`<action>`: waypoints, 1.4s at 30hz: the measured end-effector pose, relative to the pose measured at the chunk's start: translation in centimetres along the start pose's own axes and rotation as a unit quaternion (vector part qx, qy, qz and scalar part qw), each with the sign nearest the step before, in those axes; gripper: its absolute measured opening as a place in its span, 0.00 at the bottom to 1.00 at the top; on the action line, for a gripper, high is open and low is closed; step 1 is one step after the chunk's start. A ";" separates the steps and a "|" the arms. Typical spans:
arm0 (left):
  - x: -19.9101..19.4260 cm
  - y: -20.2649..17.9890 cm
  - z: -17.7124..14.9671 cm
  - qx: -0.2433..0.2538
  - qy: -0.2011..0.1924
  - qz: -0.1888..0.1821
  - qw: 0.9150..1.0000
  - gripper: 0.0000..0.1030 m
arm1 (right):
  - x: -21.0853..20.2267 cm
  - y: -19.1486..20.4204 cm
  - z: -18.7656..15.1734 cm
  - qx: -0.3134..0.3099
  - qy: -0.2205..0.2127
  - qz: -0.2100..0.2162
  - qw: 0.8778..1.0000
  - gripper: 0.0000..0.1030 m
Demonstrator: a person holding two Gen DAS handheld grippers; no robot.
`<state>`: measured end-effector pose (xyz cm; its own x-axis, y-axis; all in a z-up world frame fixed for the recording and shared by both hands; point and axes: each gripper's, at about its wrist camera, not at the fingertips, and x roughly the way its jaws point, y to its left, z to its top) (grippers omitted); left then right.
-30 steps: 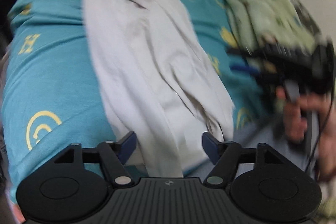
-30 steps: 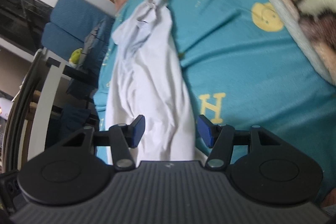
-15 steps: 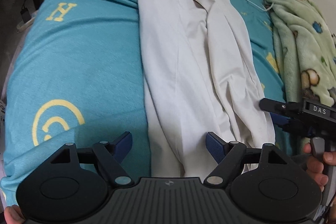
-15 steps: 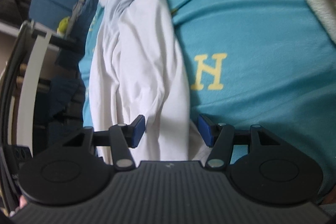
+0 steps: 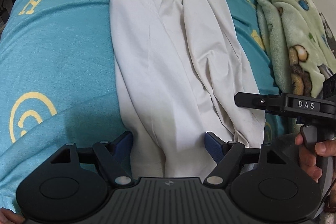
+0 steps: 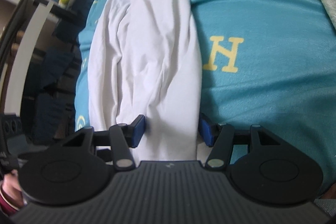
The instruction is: Fold clothes
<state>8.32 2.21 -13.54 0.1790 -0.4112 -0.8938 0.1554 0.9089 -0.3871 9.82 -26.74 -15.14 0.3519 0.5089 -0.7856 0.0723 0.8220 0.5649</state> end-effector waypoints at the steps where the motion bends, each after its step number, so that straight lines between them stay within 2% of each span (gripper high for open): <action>1: 0.1 -0.1 -0.1 0.001 0.001 -0.001 1.000 0.72 | 0.0 0.2 -0.1 -0.006 0.003 -0.001 1.000 0.55; 4: 0.2 -0.4 -0.2 0.006 0.001 -0.001 1.000 0.65 | 0.0 0.7 -0.5 -0.023 0.012 0.000 1.000 0.51; 6: 0.3 -0.6 -0.3 0.008 0.001 0.003 1.000 0.54 | 0.1 0.9 -0.7 -0.030 0.017 0.000 0.999 0.36; 8: 0.2 -0.5 -0.4 0.002 0.000 0.005 1.000 0.39 | 0.1 1.1 -0.8 -0.036 0.019 -0.001 0.999 0.25; 9: 0.2 -0.4 -0.5 -0.002 -0.001 0.006 1.000 0.35 | 0.0 1.2 -0.9 -0.041 0.020 0.000 0.999 0.22; 11: -0.1 -0.3 -0.5 -0.006 -0.004 0.001 1.000 0.20 | -0.6 1.4 -0.9 -0.050 0.013 0.012 0.999 0.15; 13: -1.1 -0.2 -0.7 -0.013 -0.019 -0.022 0.999 0.12 | -1.7 1.1 -0.9 -0.040 -0.001 0.038 0.998 0.13; 20: -6.3 -1.1 -0.9 -0.012 -0.080 -0.076 0.994 0.07 | -6.1 0.4 -0.4 -0.001 -0.048 0.134 0.990 0.12; 24: -10.4 -2.7 -2.0 0.002 -0.110 -0.091 0.990 0.06 | -8.8 0.3 -0.8 0.017 -0.072 0.179 0.981 0.11; 29: -15.5 -4.8 -3.4 0.020 -0.148 -0.107 0.983 0.06 | -12.2 1.4 -3.0 -0.005 -0.095 0.186 0.978 0.11; 32: -18.4 -6.1 -5.6 0.031 -0.155 -0.114 0.981 0.06 | -14.1 1.7 -5.3 -0.018 -0.106 0.186 0.977 0.11; 38: -19.6 -7.2 -12.7 0.027 -0.154 -0.133 0.979 0.06 | -16.9 0.7 -10.7 -0.021 -0.110 0.186 0.976 0.11; 42: -19.6 -6.3 -14.6 0.014 -0.173 -0.143 0.974 0.07 | -17.0 0.6 -10.9 -0.010 -0.115 0.200 0.973 0.11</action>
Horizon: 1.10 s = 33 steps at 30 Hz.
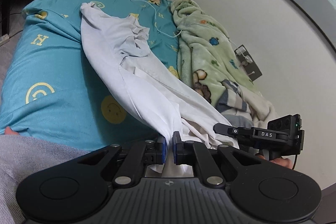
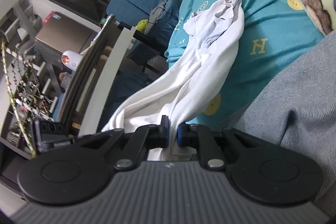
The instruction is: Fold clothes
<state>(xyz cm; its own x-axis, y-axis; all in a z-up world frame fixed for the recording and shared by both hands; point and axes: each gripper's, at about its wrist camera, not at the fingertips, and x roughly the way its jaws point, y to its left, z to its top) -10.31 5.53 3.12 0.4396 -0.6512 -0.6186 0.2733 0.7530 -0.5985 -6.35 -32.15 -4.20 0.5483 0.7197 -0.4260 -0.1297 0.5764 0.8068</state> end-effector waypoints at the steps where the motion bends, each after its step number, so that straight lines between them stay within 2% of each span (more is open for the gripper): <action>1: -0.1 0.3 0.2 -0.003 -0.007 -0.002 1.000 0.07 | 0.2 0.1 0.5 0.000 -0.003 0.001 1.000 0.11; 4: 0.3 0.7 2.6 -0.009 -0.037 -0.005 0.999 0.07 | 0.8 0.7 3.0 -0.002 -0.019 -0.002 1.000 0.11; 9: 2.9 1.7 8.7 -0.013 -0.089 0.002 0.996 0.07 | 3.9 0.1 9.0 0.009 -0.045 -0.005 0.999 0.11; 12: 5.8 3.3 12.5 -0.016 -0.108 0.019 0.994 0.07 | 6.8 -1.1 12.8 0.009 -0.055 -0.020 0.998 0.11; 18: 13.8 8.1 18.9 -0.023 -0.111 0.066 0.991 0.07 | 13.4 -5.5 18.9 0.012 -0.059 -0.061 0.996 0.12; 24: 17.9 11.2 19.8 -0.021 -0.088 0.106 0.990 0.08 | 19.8 -10.0 21.8 -0.006 -0.048 -0.127 0.991 0.11; 29: 21.2 13.6 20.5 -0.018 -0.068 0.140 0.988 0.09 | 23.5 -12.6 22.1 -0.014 -0.033 -0.154 0.987 0.11; 33: 23.8 15.5 21.0 -0.016 -0.052 0.166 0.985 0.10 | 24.1 -13.1 22.1 -0.014 -0.032 -0.157 0.987 0.11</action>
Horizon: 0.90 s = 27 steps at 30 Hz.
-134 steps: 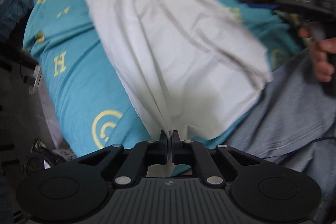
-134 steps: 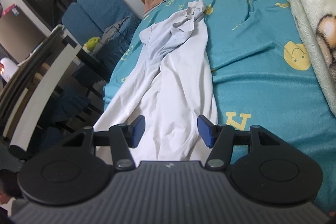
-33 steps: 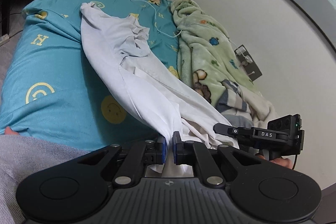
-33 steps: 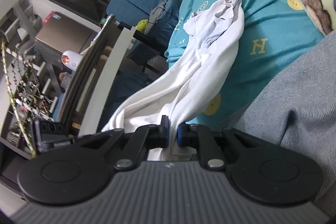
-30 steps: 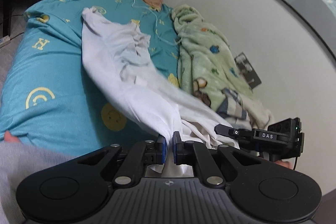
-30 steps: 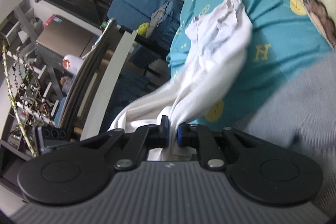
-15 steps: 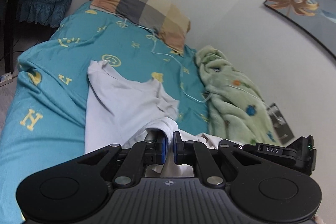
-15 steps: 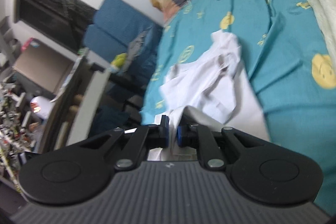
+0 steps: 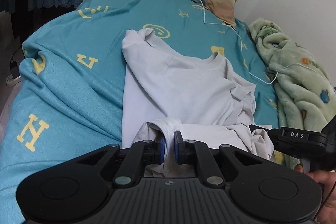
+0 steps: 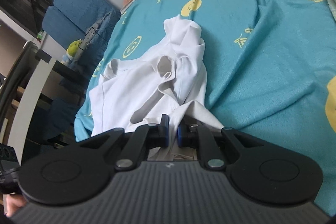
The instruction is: Fold clothes
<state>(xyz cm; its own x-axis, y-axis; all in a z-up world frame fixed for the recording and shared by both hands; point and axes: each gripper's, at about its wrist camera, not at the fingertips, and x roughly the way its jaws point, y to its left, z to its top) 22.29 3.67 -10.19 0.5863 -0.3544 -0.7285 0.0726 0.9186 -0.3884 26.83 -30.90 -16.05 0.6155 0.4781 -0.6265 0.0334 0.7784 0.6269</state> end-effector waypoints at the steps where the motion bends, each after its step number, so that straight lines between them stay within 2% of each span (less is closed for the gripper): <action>1: 0.8 0.2 0.1 0.002 0.004 0.007 1.000 0.12 | -0.2 0.0 0.0 0.003 -0.002 0.001 1.000 0.12; 4: 1.3 0.1 0.0 0.010 0.006 0.021 1.000 0.20 | -0.8 0.4 -0.2 0.007 -0.008 0.002 1.000 0.13; 6: 0.4 -0.4 -0.4 0.017 0.003 0.028 0.999 0.30 | -1.6 1.0 -0.4 0.000 -0.013 0.002 1.000 0.18; 7: -0.1 -0.7 -0.5 0.018 -0.001 0.031 0.999 0.41 | -2.0 1.3 -0.5 -0.003 -0.016 0.002 1.000 0.21; 8: -0.6 -0.9 -0.6 0.017 -0.006 0.035 0.999 0.50 | -2.5 1.5 -0.6 -0.005 -0.020 0.004 1.000 0.32; 9: -1.3 -1.2 -0.9 0.018 -0.012 0.036 0.999 0.52 | -3.1 1.8 -0.8 -0.008 -0.026 0.009 1.000 0.49; 11: -2.8 -1.7 -1.6 0.016 -0.019 0.032 0.999 0.59 | -4.5 2.4 -1.4 -0.008 -0.038 0.016 0.999 0.70; 12: -3.6 -1.9 -2.0 0.014 -0.023 0.030 0.999 0.62 | -5.3 2.6 -1.7 -0.007 -0.044 0.019 0.999 0.74; 14: -5.3 -2.3 -3.0 0.006 -0.028 0.022 0.999 0.70 | -6.8 3.2 -2.4 -0.006 -0.057 0.026 0.998 0.74; 16: -7.2 -2.3 -4.3 -0.015 -0.029 0.010 0.999 0.74 | -8.4 3.5 -3.3 0.004 -0.057 0.032 0.998 0.74; 20: -9.8 -1.4 -6.8 -0.080 -0.016 -0.023 0.996 0.75 | -11.1 3.4 -5.8 0.052 -0.035 0.042 0.997 0.74; 23: -10.3 -0.2 -8.5 -0.141 0.004 -0.050 0.989 0.76 | -11.9 2.0 -8.1 0.131 -0.002 0.059 0.990 0.74; 27: -9.0 1.1 -10.7 -0.209 0.052 -0.060 0.975 0.76 | -11.6 -0.2 -10.9 0.219 0.040 0.065 0.973 0.74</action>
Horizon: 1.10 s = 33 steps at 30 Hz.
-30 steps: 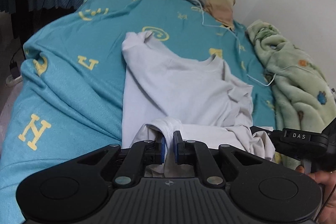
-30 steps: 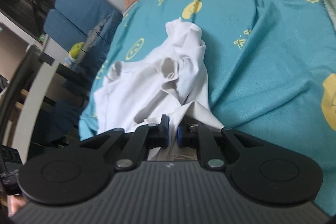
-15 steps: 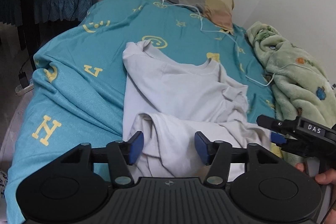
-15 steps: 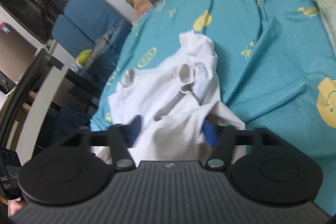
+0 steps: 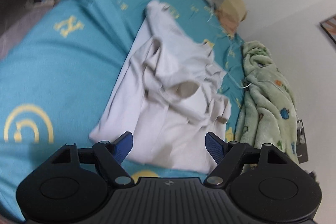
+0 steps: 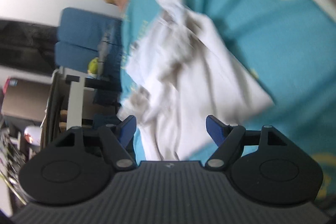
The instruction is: Fold clothes
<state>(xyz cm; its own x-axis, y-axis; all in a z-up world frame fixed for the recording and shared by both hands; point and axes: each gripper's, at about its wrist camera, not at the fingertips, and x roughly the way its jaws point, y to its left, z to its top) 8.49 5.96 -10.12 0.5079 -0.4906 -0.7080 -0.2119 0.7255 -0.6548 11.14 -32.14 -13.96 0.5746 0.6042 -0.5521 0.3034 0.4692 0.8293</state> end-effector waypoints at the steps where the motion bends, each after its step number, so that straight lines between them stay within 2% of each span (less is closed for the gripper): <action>1: 0.5 0.4 -0.2 -0.014 0.009 -0.001 1.000 0.75 | 0.1 -0.4 -0.2 0.010 0.004 -0.004 1.000 0.74; 8: 3.6 2.9 -0.5 -0.087 0.056 -0.009 0.995 0.73 | 2.3 -0.7 -0.9 0.026 0.041 -0.002 0.999 0.74; 12: 4.6 3.4 -0.6 -0.097 0.055 -0.005 0.994 0.70 | 3.5 -0.8 -1.5 0.034 0.067 0.006 0.997 0.74; 13: 4.7 3.3 -0.6 -0.098 0.053 -0.008 0.994 0.68 | 3.7 -0.8 -1.5 0.039 0.073 0.009 0.997 0.74; 16: 4.5 3.2 -0.6 -0.095 0.035 -0.006 0.995 0.53 | 4.1 -0.9 -1.6 0.043 0.075 0.010 0.996 0.74; 21: 3.2 2.6 -0.2 -0.094 0.006 -0.033 0.995 0.51 | 4.5 -1.2 -1.7 0.061 0.077 0.026 0.995 0.73; 23: 2.8 2.4 -0.2 -0.088 -0.005 -0.039 0.995 0.39 | 4.7 -1.1 -2.0 0.071 0.085 0.041 0.993 0.73; 25: 2.5 2.3 0.0 -0.086 -0.014 -0.048 0.995 0.37 | 5.0 -0.9 -2.2 0.069 0.092 0.051 0.992 0.73; 29: 2.2 2.0 0.5 -0.092 -0.029 -0.072 0.993 0.23 | 5.3 -1.2 -2.2 0.079 0.082 0.049 0.992 0.73; 33: 2.3 2.1 0.9 -0.106 -0.030 -0.084 0.990 0.23 | 5.5 -1.6 -2.1 0.092 0.069 0.043 0.992 0.73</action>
<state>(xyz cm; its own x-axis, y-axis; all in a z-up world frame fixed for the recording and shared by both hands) 10.00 6.78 -12.92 0.5978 -0.5622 -0.5715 -0.2873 0.5153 -0.8074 12.20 -28.18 -18.48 0.4990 0.7249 -0.4749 0.3990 0.2943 0.8685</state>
